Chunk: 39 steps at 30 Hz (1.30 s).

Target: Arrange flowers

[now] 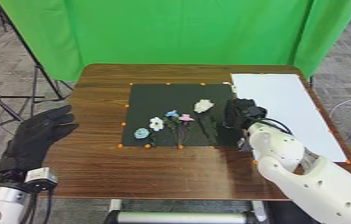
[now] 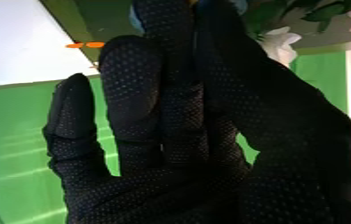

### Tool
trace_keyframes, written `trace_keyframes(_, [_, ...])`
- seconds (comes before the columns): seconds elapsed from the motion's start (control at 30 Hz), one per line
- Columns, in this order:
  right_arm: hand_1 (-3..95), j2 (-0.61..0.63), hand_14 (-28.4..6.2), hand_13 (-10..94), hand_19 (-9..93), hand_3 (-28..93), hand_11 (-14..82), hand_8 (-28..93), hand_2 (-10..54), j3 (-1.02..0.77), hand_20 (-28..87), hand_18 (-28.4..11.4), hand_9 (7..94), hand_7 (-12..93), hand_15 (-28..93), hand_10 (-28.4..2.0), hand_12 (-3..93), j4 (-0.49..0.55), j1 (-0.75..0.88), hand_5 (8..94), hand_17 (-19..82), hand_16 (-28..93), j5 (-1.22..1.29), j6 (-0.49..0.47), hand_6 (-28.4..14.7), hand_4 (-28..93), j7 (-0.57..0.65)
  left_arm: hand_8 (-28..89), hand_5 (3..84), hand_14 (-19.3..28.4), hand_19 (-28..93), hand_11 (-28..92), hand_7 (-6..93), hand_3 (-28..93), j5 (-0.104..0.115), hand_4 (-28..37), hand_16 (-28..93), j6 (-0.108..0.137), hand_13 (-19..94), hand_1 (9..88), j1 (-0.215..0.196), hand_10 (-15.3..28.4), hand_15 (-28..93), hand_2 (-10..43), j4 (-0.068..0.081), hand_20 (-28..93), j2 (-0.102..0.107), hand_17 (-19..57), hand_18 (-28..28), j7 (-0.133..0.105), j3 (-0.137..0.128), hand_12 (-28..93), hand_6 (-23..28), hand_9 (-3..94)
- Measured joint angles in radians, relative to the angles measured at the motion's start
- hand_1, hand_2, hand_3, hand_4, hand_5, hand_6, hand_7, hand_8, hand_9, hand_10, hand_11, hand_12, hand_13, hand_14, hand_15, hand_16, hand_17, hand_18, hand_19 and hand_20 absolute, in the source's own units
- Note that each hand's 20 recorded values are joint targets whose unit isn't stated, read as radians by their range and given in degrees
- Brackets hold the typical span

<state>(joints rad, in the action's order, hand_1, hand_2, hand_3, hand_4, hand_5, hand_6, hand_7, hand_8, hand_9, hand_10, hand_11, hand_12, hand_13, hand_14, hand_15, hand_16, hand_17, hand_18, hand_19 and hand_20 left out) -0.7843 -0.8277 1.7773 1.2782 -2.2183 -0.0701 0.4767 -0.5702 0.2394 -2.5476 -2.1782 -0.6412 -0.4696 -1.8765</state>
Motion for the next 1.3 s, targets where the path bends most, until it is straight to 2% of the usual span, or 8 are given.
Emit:
trace_keyframes(0.2, [48.6,-0.001,-4.7,68,83,78,10.1,-4,-9.5,-0.008,38,-23.5,90.3,26,63,-5.5,34.7,0.027,0.013,73.5,24,31,0.047,-0.001,1.3,-28,0.003,-12,38.4,24.9,55,35,19.4,82,0.000,-21.0,-13,0.000,23,27.4,0.001,18.9,63,1.6,0.002,11,0.005,-11.4,21.1,0.003,-0.001,10,9.4,33.6])
trace_keyframes(0.37, [42.2,-0.002,-8.4,68,80,82,18.4,-5,-9.5,-0.011,37,-26.6,85.8,22,65,-8.6,26.5,0.045,0.022,70.1,23,25,0.058,0.003,-0.3,-28,0.020,-12,38.5,24.9,55,35,19.3,82,0.001,-20.9,-13,0.000,23,27.3,0.003,18.9,63,1.6,0.003,11,0.006,-11.4,21.1,0.003,0.002,10,9.4,33.7])
trace_keyframes(0.5, [36.9,-0.002,-10.2,68,79,84,25.8,-13,-9.5,-0.019,36,-27.7,82.5,20,66,-11.5,18.5,0.059,0.030,68.2,23,22,0.071,0.009,-1.4,-28,0.042,-12,38.5,24.9,55,35,19.3,82,0.001,-20.9,-13,0.000,23,27.4,0.004,18.9,63,1.6,0.003,11,0.007,-11.4,21.1,0.003,0.003,9,9.4,33.7])
trace_keyframes(0.77, [29.9,0.004,-12.2,70,79,81,26.6,-13,-9.1,-0.059,36,-28.3,81.8,18,67,-13.8,17.5,0.112,0.062,65.8,26,22,0.111,-0.009,-3.5,-27,0.078,-12,38.5,24.9,55,35,19.4,82,0.000,-20.9,-13,0.000,23,27.4,-0.002,18.9,63,1.6,0.002,11,0.006,-11.4,21.1,0.007,0.000,10,9.4,33.7])
trace_keyframes(0.97, [24.2,0.013,-15.7,61,69,81,25.9,-12,-2.0,-0.123,29,-28.4,71.6,17,65,-16.4,16.6,0.177,0.102,60.6,22,18,0.175,-0.031,-4.8,-26,0.087,-12,38.4,24.9,55,35,19.3,82,0.000,-20.9,-13,0.001,23,27.4,-0.024,18.8,63,1.6,0.000,11,0.003,-11.4,21.1,0.008,-0.013,9,9.3,33.6])
trace_keyframes(1.07, [21.3,0.011,-16.2,57,63,82,23.5,-13,1.5,-0.195,25,-28.4,66.1,17,62,-17.5,15.7,0.199,0.135,57.3,18,16,0.214,-0.041,-4.8,-27,0.080,-12,38.4,24.9,55,35,19.3,82,0.002,-20.9,-13,0.003,23,27.4,-0.029,18.8,63,1.6,0.000,11,0.000,-11.4,21.1,0.005,-0.014,9,9.3,33.4])
trace_keyframes(1.2, [18.6,-0.010,-17.4,53,61,82,21.4,-13,4.4,-0.330,23,-28.4,62.1,18,59,-18.0,15.1,0.205,0.194,54.8,16,14,0.312,-0.046,-4.5,-27,0.055,-12,38.3,25.0,55,34,19.2,82,0.007,-20.9,-13,0.015,23,27.4,-0.027,18.5,63,1.7,-0.001,11,-0.004,-11.4,21.1,-0.012,0.008,9,9.2,33.1])
trace_keyframes(1.3, [18.2,-0.038,-18.0,52,61,83,21.1,-13,4.8,-0.433,22,-28.4,61.7,18,59,-18.1,15.1,0.205,0.246,54.7,15,14,0.401,-0.032,-4.4,-27,0.039,-12,38.3,24.9,55,33,19.2,82,0.016,-20.9,-13,0.030,23,27.3,-0.012,18.5,62,1.5,0.000,11,-0.007,-11.4,21.1,-0.036,0.050,9,9.0,33.1])
